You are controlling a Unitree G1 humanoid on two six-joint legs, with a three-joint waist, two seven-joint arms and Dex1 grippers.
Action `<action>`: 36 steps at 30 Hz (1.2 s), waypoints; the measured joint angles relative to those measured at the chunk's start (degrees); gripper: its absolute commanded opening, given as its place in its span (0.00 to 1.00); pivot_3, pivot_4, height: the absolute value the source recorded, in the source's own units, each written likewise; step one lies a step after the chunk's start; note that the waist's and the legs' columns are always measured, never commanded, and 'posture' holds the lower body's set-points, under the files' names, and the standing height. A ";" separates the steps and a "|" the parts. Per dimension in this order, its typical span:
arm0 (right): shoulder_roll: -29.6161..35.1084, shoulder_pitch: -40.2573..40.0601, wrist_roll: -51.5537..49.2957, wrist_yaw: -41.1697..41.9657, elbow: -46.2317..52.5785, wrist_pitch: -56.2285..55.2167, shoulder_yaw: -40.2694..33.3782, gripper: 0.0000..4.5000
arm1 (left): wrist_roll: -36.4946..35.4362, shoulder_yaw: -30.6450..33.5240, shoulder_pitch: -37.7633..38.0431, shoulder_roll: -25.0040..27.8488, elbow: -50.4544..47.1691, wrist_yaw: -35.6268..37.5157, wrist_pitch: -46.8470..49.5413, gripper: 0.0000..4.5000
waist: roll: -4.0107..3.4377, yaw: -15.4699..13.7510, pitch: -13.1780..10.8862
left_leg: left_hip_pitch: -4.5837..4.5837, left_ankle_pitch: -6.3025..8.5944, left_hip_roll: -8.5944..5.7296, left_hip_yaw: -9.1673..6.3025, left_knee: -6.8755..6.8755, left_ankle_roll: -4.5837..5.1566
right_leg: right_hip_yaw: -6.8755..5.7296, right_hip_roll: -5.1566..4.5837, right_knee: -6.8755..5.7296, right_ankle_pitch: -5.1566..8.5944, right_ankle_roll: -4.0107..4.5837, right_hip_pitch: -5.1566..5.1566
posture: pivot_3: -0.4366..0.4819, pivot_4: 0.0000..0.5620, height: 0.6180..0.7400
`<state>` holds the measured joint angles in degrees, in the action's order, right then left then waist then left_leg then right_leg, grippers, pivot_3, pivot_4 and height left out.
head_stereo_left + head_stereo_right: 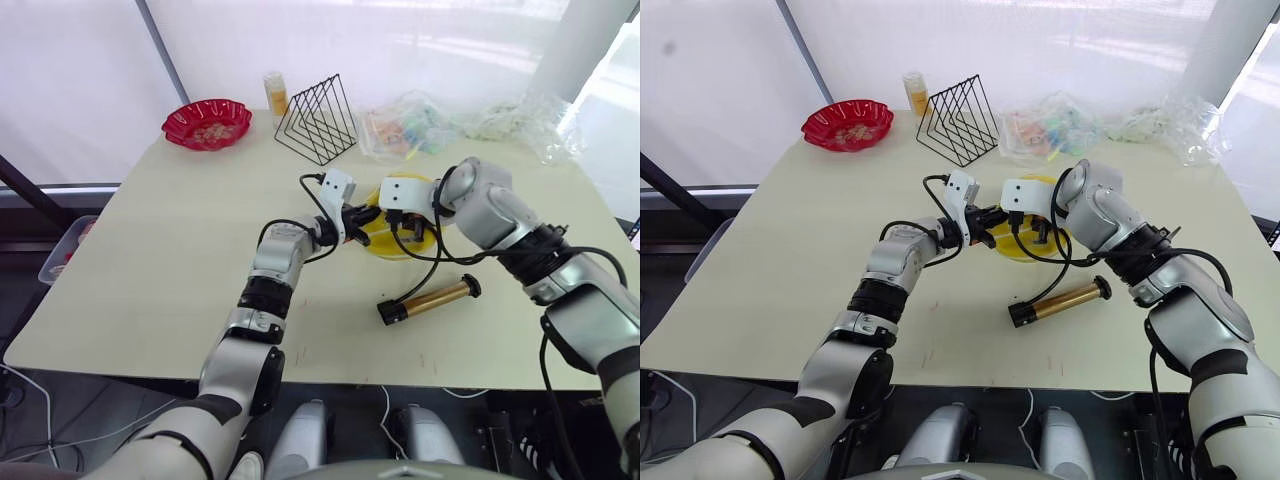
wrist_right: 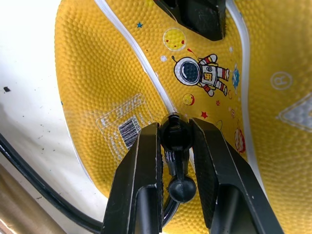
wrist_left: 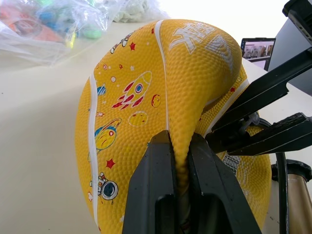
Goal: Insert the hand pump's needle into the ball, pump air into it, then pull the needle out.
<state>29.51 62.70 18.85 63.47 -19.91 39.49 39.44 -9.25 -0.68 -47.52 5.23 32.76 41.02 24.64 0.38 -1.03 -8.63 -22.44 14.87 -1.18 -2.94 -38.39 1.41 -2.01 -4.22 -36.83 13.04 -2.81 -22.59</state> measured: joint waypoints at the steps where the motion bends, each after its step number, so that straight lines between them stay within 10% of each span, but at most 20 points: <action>1: -0.59 0.24 0.00 -0.13 -1.12 -0.30 -0.04 0.08 | 0.00 0.00 0.02 0.00 0.00 -0.05 0.06 0.00 | 0.01 0.06 0.01 | 0.04 0.01 0.00 0.00 0.00 0.02 | 0.00 0.00 0.00 0.00 0.00 0.02 | 0.48 0.27 0.97; 24: -5.36 -0.77 1.57 -3.88 -11.43 -8.52 -2.21 0.08 | 0.19 0.00 0.75 0.24 0.01 -1.31 1.18 0.00 | 0.19 0.74 0.47 | 0.79 0.10 0.00 -0.31 0.05 0.14 | 0.04 0.12 0.01 0.08 -0.11 0.67 | 0.48 0.27 0.97; 32: -1.21 -6.97 0.78 -3.95 1.39 -1.88 -8.66 0.08 | -0.08 -0.70 -0.53 -0.35 0.97 -0.17 0.60 0.00 | 0.06 -0.11 0.39 | 0.35 0.09 -0.14 -0.49 0.06 0.14 | -0.11 0.01 0.08 0.02 0.00 0.44 | 0.48 0.27 0.97; 36: 2.65 -9.99 0.53 -4.26 6.47 3.79 -10.37 0.47 | -0.30 -1.03 -1.31 -0.47 1.70 0.19 -0.19 0.00 | 0.00 -0.93 0.34 | -0.37 -0.07 -0.28 -0.59 0.02 -0.13 | -0.23 -0.11 0.12 0.03 -0.03 -0.14 | 0.48 0.27 0.97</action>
<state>32.16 52.70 19.38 59.21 -13.45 43.28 29.07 -9.55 -1.71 -48.83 4.77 34.46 41.21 24.45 0.39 -1.95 -8.28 -22.82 14.80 -1.46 -3.53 -38.37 1.28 -2.24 -4.33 -36.71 13.07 -2.84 -22.73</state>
